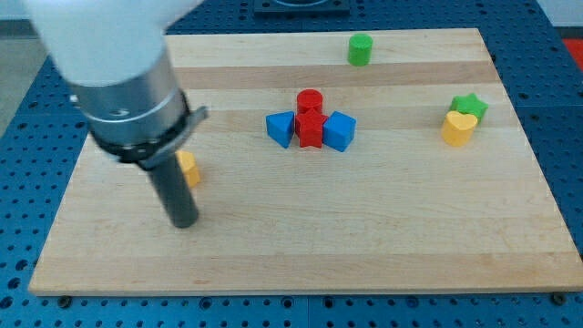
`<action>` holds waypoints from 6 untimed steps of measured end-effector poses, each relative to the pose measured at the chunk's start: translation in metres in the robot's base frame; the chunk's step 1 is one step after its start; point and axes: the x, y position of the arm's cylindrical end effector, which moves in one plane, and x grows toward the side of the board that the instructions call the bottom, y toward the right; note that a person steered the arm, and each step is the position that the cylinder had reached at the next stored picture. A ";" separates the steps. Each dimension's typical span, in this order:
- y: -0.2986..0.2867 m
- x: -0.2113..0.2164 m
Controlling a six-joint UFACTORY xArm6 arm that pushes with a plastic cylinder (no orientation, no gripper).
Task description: Slide the yellow hexagon closer to yellow heart
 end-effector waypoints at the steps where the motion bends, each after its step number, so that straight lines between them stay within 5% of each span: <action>1: -0.034 -0.016; 6: -0.017 -0.058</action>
